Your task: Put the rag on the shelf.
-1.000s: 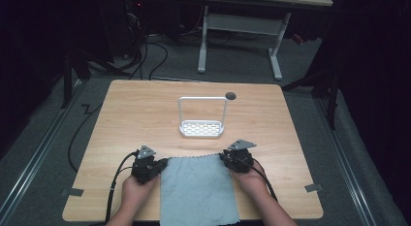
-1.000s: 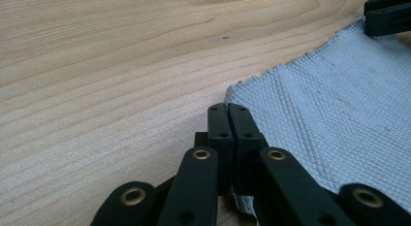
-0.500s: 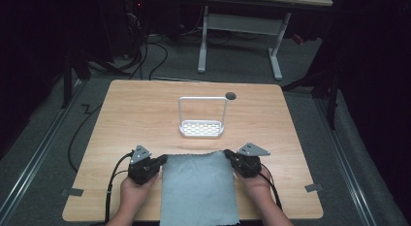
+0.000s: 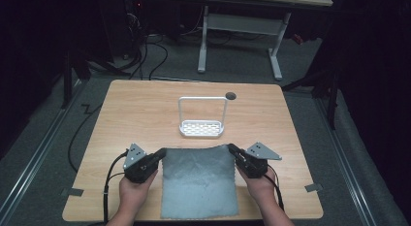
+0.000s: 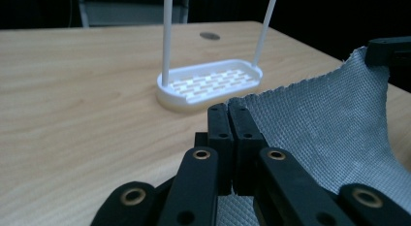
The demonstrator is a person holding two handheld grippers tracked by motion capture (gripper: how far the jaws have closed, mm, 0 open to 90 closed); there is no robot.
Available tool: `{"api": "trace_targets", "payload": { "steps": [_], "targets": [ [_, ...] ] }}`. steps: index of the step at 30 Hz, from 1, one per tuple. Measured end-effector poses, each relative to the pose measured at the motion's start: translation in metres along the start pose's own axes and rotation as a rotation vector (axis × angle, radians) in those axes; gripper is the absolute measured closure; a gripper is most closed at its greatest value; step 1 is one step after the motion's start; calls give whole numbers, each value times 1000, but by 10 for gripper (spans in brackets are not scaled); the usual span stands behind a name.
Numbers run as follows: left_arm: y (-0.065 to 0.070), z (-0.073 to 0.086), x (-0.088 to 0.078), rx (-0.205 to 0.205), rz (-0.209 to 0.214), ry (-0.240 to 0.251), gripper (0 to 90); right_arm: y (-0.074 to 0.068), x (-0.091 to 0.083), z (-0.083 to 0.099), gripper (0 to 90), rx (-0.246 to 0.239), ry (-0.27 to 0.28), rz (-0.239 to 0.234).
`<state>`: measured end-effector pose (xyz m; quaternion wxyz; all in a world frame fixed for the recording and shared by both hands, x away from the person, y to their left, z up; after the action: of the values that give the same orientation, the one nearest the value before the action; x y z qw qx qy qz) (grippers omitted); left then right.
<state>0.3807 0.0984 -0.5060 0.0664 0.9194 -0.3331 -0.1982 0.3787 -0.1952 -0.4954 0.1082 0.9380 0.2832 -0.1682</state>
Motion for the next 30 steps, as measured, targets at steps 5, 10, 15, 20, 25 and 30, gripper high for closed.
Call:
{"api": "trace_targets", "payload": {
  "steps": [5, 10, 15, 20, 25, 30],
  "targets": [
    [3, -13, 0, 21, -10, 44, 896, 3, -6, -12, 886, -6, 52, 25],
    [3, -28, 2, 17, -13, 81, 897, 5, -8, -24, 886, -7, 85, 35],
    [6, -45, 3, 16, -10, 127, 898, 10, -12, -36, 887, -14, 114, 50],
    [11, -64, 3, 39, -8, 164, 899, 17, -16, -52, 887, -4, 151, 68],
    [14, -82, 3, 50, -2, 198, 899, 23, -20, -67, 887, 0, 184, 84],
    [16, -99, 3, 64, 1, 224, 900, 29, -24, -83, 888, 1, 221, 98]
  ]
}}
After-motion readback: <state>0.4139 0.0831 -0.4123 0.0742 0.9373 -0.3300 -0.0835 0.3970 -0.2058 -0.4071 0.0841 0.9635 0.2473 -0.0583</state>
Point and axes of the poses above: each handheld gripper's, and its own axes: x roughly forward along the jaws, z roughly out of its underside, y roughly to its right, the point moved 6 cm from there along x, roughly forward along the jaws, and after that the axes turned 6 degrees about -x, right-handed, at the moved point
